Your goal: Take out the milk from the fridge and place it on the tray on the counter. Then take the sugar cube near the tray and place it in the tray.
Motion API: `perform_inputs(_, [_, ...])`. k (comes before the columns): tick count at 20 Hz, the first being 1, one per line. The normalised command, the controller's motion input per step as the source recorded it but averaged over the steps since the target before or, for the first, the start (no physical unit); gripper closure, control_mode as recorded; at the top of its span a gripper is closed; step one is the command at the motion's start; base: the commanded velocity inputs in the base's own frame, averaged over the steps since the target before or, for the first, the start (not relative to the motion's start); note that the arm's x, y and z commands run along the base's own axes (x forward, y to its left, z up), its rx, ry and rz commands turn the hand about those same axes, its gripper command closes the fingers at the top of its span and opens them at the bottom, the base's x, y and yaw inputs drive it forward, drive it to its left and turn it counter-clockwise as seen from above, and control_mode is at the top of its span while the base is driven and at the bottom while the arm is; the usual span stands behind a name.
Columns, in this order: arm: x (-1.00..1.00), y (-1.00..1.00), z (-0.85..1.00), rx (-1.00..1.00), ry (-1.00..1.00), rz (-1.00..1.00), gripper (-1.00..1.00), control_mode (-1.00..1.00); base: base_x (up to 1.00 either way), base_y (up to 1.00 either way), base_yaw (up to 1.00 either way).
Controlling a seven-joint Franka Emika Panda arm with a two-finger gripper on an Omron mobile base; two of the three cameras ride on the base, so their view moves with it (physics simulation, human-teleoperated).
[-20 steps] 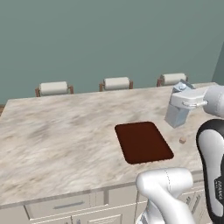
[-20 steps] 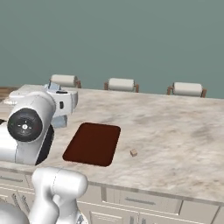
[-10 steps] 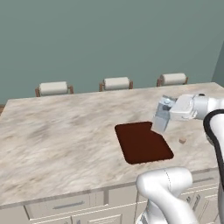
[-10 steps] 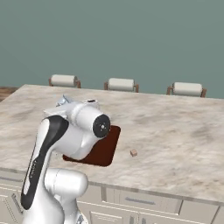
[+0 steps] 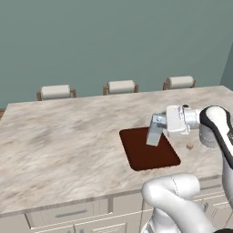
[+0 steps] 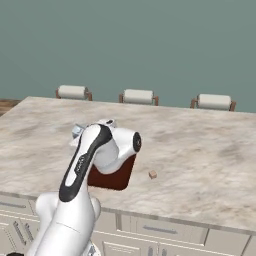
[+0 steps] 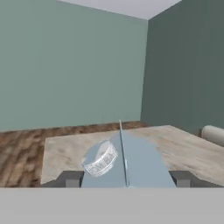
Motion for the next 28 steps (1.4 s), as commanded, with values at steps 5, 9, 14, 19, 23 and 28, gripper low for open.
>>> perform_inputs(5, [0.69,0.0,-0.41,-0.17,0.0,0.24,1.0,-1.0,0.0,0.0,0.0])
perform_inputs(9, [0.5,-0.06,-0.19,-0.07,0.0,0.19,1.0,-1.0,0.0,0.0,0.0])
perform_inputs(14, [0.49,0.0,-0.28,0.0,0.05,0.07,1.0,-1.0,0.0,0.0,0.0])
perform_inputs(19, [0.34,0.0,-0.34,0.11,0.09,0.01,1.0,-1.0,0.0,0.0,0.0])
perform_inputs(23, [0.22,0.0,-0.38,0.01,0.0,0.0,1.0,-1.0,0.0,0.0,0.0])
perform_inputs(28, [0.21,0.0,-0.27,-0.02,0.0,0.0,1.0,-1.0,0.0,0.0,0.0])
